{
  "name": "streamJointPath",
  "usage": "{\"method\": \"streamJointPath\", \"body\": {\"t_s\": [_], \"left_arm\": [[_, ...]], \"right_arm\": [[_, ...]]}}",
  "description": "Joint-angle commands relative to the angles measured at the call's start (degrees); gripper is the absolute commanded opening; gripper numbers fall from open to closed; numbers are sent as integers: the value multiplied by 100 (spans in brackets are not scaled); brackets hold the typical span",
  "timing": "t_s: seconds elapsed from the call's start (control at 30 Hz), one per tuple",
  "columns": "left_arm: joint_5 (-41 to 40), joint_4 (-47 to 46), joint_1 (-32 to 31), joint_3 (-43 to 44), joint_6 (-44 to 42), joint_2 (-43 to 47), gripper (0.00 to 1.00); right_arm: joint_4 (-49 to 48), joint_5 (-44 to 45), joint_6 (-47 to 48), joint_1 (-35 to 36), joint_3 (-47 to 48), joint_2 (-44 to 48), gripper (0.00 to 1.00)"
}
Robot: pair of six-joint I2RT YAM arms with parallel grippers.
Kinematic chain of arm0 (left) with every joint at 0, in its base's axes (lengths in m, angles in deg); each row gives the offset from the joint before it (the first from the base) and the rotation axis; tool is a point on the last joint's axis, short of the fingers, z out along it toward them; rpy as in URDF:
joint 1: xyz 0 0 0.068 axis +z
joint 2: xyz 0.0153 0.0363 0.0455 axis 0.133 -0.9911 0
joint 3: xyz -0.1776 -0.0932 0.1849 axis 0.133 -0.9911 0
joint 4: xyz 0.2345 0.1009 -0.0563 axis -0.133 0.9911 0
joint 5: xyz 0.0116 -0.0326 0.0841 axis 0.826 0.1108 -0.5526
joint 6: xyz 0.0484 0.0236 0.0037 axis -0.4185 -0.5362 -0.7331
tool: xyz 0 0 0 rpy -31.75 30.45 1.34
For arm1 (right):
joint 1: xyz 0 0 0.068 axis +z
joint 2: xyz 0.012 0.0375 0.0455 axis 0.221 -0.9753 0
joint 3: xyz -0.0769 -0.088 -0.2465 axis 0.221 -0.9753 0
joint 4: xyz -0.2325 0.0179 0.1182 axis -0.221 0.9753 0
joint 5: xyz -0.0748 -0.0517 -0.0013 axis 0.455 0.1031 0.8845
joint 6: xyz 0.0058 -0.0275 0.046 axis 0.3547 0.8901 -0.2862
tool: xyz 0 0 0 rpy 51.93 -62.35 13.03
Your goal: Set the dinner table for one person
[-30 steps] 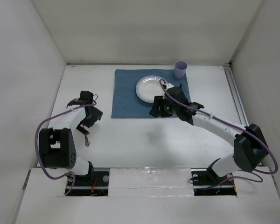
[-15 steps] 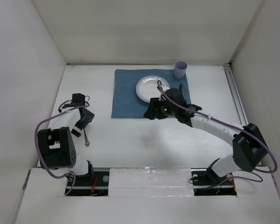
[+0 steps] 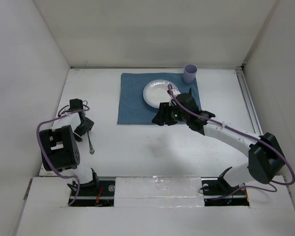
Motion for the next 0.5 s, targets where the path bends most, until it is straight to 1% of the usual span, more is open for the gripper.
{"method": "streamJointPath", "body": {"t_s": [0.0, 0.07, 0.1, 0.13, 0.17, 0.23, 0.27, 0.3, 0.47], "left_arm": [[400, -227, -24, -316, -1, -112, 65], [400, -227, -24, -377, -1, -173, 53], [400, -279, -24, -429, 52, -174, 53], [400, -280, -24, -430, 52, -226, 40], [453, -280, -24, -430, 52, -287, 29], [453, -341, -24, -483, 52, -410, 22], [453, -341, -24, -483, 52, -463, 4], [453, -394, -24, -483, 52, -525, 0], [523, -456, -24, -360, 52, -719, 0]], "right_arm": [[-277, -2, 22, -53, -6, 164, 62], [-277, -2, 22, -53, -6, 164, 62], [-277, -2, 22, -53, -6, 164, 62], [-277, -2, 22, -53, -6, 164, 62], [-277, 59, 22, -53, -6, 164, 62], [-277, 60, 22, -53, -6, 164, 62], [-277, 60, 22, -53, -6, 164, 62], [-277, 60, 22, -53, -6, 164, 62], [-277, 60, 22, -53, -6, 164, 62]]}}
